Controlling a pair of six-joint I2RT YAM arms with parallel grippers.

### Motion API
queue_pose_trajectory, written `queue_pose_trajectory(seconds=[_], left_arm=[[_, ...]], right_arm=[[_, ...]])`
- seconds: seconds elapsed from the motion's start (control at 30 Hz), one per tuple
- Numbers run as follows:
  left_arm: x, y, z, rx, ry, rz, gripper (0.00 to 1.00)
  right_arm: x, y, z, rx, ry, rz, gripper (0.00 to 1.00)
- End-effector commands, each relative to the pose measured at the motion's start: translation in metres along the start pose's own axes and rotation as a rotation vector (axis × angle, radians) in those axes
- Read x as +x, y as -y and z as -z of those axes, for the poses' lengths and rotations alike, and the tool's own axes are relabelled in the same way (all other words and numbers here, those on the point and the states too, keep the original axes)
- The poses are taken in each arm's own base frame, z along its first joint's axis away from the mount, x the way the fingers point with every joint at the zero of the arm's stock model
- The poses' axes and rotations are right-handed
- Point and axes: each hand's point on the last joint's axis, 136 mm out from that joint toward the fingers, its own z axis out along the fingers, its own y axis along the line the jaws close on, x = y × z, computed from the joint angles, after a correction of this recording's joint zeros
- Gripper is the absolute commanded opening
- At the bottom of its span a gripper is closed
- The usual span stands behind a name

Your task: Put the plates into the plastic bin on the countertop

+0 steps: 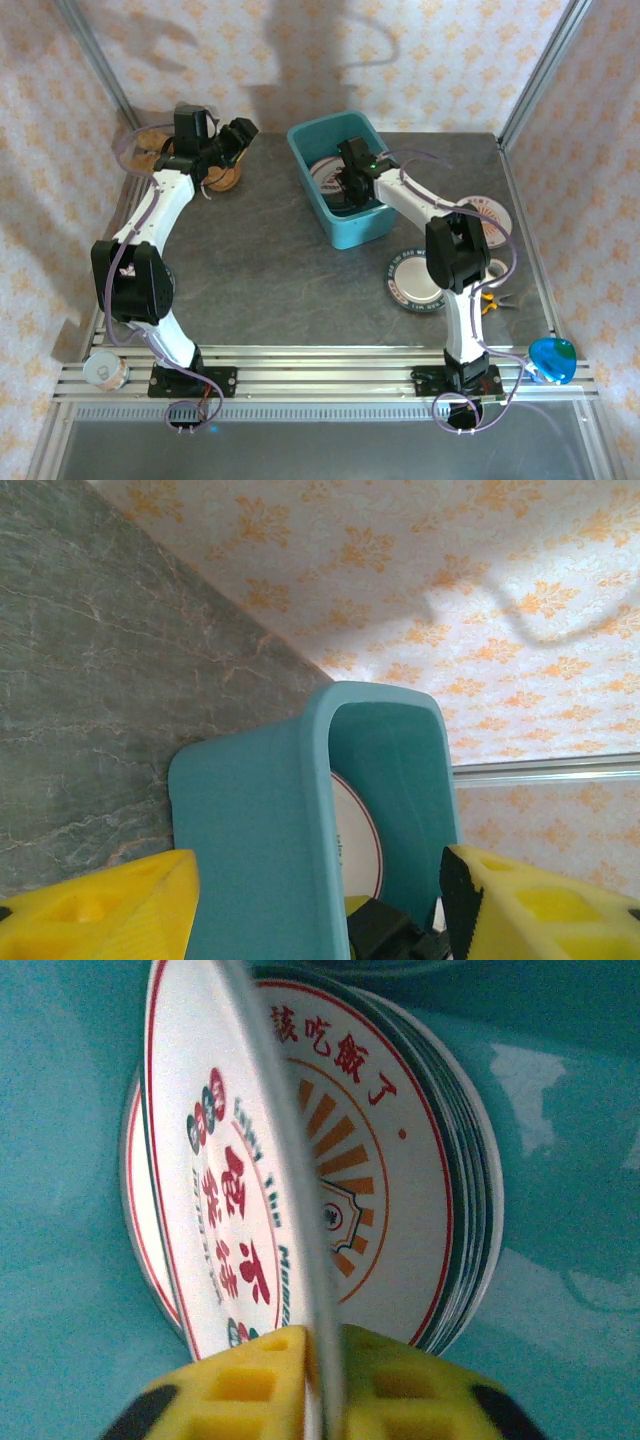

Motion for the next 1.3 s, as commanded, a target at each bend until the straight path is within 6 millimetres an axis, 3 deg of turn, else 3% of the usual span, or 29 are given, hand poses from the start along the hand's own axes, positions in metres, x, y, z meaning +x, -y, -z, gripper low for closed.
queue_pose_trajectory(seconds=[0.0,0.37,0.57,0.73,1.0,1.27], left_arm=[[0.001,0.001,-0.004,0.009,0.003,-0.001,0.65],[0.013,0.002,-0.010,-0.013,-0.012,-0.015,0.65],[0.016,-0.014,-0.003,-0.099,0.017,-0.012,0.65],[0.024,-0.058,0.022,-0.338,0.082,0.001,0.65],[0.045,-0.134,0.093,-0.776,0.112,-0.011,0.66],[0.061,-0.184,0.123,-1.053,-0.016,-0.139,0.63]], right_arm=[[0.006,0.012,-0.010,0.060,-0.042,0.005,0.26],[-0.006,0.008,0.001,0.066,-0.026,0.048,0.53],[-0.022,-0.004,0.030,0.021,0.036,0.115,0.66],[-0.031,-0.008,0.055,-0.012,0.076,0.204,0.70],[-0.046,-0.016,0.099,-0.103,0.175,0.359,0.71],[-0.043,-0.065,0.133,-0.298,0.202,0.552,0.69]])
